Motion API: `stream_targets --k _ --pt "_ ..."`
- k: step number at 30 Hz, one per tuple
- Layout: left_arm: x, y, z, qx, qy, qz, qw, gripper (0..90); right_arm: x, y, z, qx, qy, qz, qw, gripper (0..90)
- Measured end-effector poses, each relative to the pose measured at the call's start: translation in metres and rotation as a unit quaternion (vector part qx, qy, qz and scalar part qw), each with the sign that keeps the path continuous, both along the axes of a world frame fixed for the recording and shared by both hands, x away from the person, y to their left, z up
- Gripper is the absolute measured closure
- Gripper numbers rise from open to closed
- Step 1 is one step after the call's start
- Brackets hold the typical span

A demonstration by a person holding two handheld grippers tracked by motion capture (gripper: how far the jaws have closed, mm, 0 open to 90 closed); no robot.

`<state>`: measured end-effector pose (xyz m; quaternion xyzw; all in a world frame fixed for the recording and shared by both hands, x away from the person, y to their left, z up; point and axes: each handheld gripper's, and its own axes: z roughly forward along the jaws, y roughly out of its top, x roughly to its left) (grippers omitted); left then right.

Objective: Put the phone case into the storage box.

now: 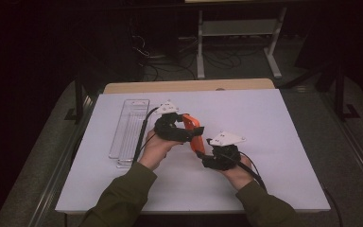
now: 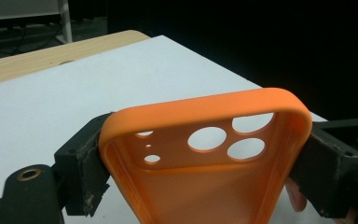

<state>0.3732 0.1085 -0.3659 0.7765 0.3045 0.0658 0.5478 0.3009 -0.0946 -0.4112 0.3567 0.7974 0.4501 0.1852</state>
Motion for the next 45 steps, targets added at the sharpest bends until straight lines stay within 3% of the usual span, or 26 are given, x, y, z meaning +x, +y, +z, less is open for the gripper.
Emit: stream_targets --k 9,12,20,31,39,45 --pt "0.0 0.0 0.0 0.007 -0.003 -0.007 0.9999 15.8 0.005 -0.006 -0.001 -0.006 0.025 0.014 0.9996 27.6" --pt "0.0 0.001 0.0 0.006 -0.003 -0.005 1.0 15.7 0.007 -0.009 -0.002 -0.005 0.023 0.012 0.9996 23.1" --pt "0.001 0.005 0.002 0.005 -0.003 -0.001 1.0 15.7 0.012 -0.02 -0.001 -0.01 0.024 0.026 0.9993 0.9" --pt "0.001 0.008 0.005 -0.003 -0.004 0.004 1.0 15.7 0.011 -0.035 0.0 -0.013 0.023 0.021 0.9994 0.2" --pt "0.001 0.01 0.008 -0.004 -0.007 0.002 1.0 15.7 0.003 -0.051 -0.002 -0.023 0.009 0.01 0.9996 0.2" --pt "0.001 0.01 0.009 -0.004 -0.009 0.001 0.9999 15.7 -0.005 -0.062 -0.005 -0.01 0.012 0.0 0.9999 0.2"
